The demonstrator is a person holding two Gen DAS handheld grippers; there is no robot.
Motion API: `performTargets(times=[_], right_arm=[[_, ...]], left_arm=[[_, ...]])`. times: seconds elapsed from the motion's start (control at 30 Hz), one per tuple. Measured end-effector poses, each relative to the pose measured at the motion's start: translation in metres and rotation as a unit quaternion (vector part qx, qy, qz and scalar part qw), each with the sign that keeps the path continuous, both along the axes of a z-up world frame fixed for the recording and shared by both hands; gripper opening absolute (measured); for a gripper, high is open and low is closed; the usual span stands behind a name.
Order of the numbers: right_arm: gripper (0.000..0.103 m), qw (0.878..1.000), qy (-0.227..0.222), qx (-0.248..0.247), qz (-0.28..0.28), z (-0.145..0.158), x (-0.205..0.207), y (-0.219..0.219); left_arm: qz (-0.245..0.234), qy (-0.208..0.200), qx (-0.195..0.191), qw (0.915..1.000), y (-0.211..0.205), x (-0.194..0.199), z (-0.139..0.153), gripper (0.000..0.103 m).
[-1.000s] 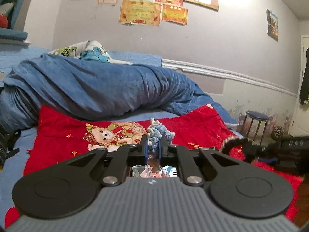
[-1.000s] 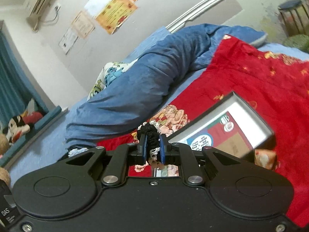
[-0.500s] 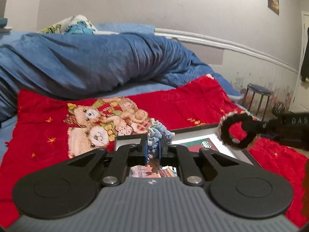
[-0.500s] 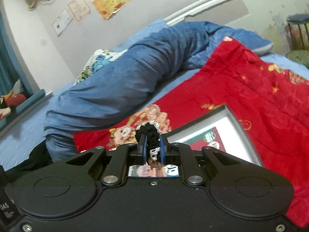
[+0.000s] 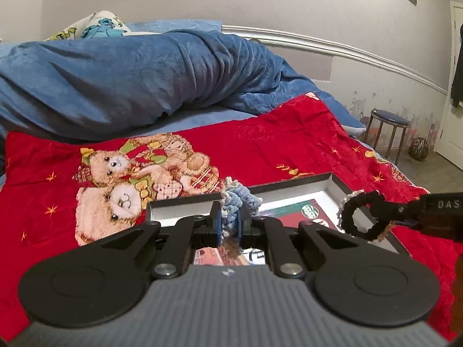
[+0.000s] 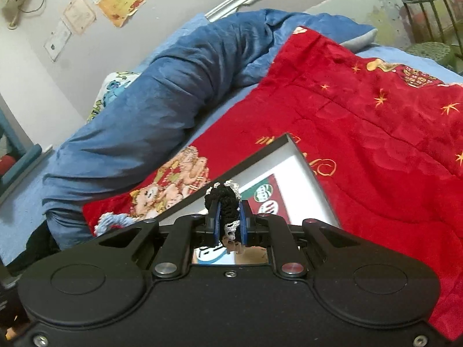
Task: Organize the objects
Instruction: 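Lift both scrunchies and carry them over the black box lid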
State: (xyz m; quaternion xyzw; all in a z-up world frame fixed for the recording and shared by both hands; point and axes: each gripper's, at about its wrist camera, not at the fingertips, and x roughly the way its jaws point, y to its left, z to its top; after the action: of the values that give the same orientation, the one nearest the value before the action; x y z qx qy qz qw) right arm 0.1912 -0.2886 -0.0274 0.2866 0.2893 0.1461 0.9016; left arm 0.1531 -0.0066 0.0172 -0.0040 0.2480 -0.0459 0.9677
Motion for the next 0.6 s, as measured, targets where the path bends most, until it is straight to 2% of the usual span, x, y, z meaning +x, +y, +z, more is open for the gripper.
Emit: performTargets(times=[0.13, 0.27, 0.47, 0.6], right_arm=[[0.014, 1.0, 0.002, 0.018, 0.005, -0.01, 0.0, 0.007], [0.014, 1.0, -0.005, 0.003, 0.02, -0.012, -0.002, 0.024], [0.014, 0.998, 0.002, 0.018, 0.058, -0.019, -0.005, 0.044], [0.014, 0.997, 0.005, 0.005, 0.071, -0.023, -0.011, 0.057]], left_arm=[[0.014, 0.032, -0.016, 0.9993, 0.004, -0.005, -0.012, 0.013], [0.021, 0.053, 0.017, 0.9982, -0.001, -0.007, -0.019, 0.013], [0.031, 0.098, 0.012, 0.9946, 0.002, -0.01, -0.024, 0.013], [0.047, 0.13, 0.037, 0.9897, 0.001, -0.008, -0.03, 0.013]])
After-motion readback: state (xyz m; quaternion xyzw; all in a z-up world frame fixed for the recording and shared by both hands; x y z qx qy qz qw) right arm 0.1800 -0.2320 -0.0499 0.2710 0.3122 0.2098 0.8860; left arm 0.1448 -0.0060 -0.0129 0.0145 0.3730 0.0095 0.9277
